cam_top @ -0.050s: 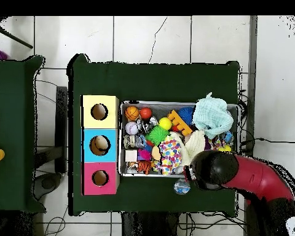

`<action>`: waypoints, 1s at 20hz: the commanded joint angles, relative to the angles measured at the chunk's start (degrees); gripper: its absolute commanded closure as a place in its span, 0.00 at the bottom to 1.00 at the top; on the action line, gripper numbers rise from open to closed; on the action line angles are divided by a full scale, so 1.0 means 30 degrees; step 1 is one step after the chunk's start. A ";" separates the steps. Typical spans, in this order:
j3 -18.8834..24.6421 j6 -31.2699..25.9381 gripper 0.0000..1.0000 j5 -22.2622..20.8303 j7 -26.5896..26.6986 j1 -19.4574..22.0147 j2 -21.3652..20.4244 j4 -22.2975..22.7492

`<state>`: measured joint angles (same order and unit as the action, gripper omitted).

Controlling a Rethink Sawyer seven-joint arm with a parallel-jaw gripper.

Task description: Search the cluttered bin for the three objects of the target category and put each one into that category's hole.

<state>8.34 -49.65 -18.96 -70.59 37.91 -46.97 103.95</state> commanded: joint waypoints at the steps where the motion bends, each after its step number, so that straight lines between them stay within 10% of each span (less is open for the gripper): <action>1: 0.1923 -0.0667 1.00 0.0361 0.0685 0.0227 0.0464 -0.0124; 20: 0.2230 0.1555 1.00 -0.0273 -0.0030 0.0974 0.2595 0.0337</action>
<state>10.83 -49.35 -18.99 -70.59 39.42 -44.62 103.96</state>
